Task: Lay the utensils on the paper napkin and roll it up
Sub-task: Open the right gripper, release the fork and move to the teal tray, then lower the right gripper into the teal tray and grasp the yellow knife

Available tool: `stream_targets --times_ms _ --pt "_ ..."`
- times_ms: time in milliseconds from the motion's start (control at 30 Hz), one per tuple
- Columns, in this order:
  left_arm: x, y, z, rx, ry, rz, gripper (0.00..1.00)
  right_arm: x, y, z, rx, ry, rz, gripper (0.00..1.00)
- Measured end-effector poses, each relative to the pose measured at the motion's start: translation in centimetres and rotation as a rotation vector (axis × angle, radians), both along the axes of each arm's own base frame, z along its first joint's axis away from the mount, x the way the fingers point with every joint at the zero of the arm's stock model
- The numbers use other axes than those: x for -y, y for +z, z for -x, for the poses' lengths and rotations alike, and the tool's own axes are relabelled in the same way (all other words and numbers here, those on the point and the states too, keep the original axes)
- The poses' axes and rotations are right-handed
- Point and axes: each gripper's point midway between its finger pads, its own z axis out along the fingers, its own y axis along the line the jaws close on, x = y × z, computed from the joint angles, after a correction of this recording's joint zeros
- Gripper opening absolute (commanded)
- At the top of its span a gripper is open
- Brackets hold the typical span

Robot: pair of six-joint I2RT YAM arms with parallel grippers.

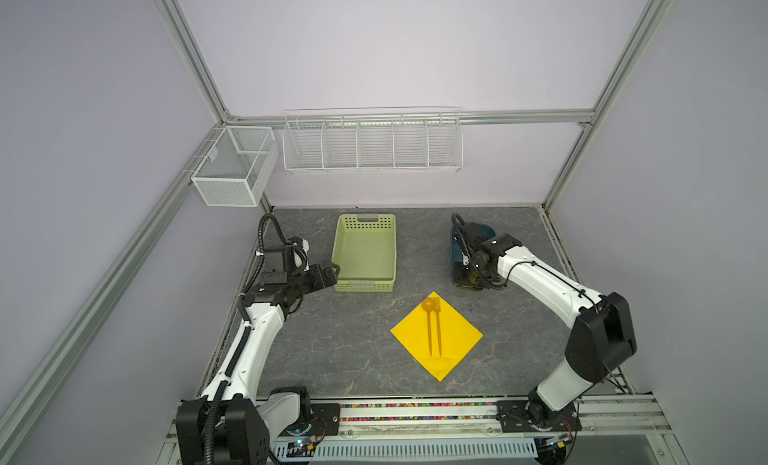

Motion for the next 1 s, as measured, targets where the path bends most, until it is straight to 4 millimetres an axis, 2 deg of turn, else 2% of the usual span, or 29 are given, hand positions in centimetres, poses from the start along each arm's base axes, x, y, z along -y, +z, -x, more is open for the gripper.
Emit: stream_targets --times_ms 167,267,567,833,1000 --pt "-0.1 0.1 0.0 0.005 0.004 -0.005 0.95 2.3 1.1 -2.6 0.026 -0.035 -0.008 0.26" --pt "-0.2 0.1 0.0 0.005 0.009 -0.009 0.95 3.5 0.7 -4.3 0.018 -0.053 -0.007 0.26" --pt "-0.9 -0.3 0.1 -0.009 0.037 -0.042 0.95 5.9 -3.4 -8.6 -0.062 -0.072 -0.008 0.26" --pt "-1.5 -1.1 0.0 -0.028 0.052 -0.078 0.95 6.1 -7.3 -12.1 -0.109 -0.045 0.001 0.25" --pt "-1.9 -1.4 -0.1 -0.044 0.061 -0.099 0.95 6.9 -8.6 -14.6 -0.099 -0.042 0.019 0.24"
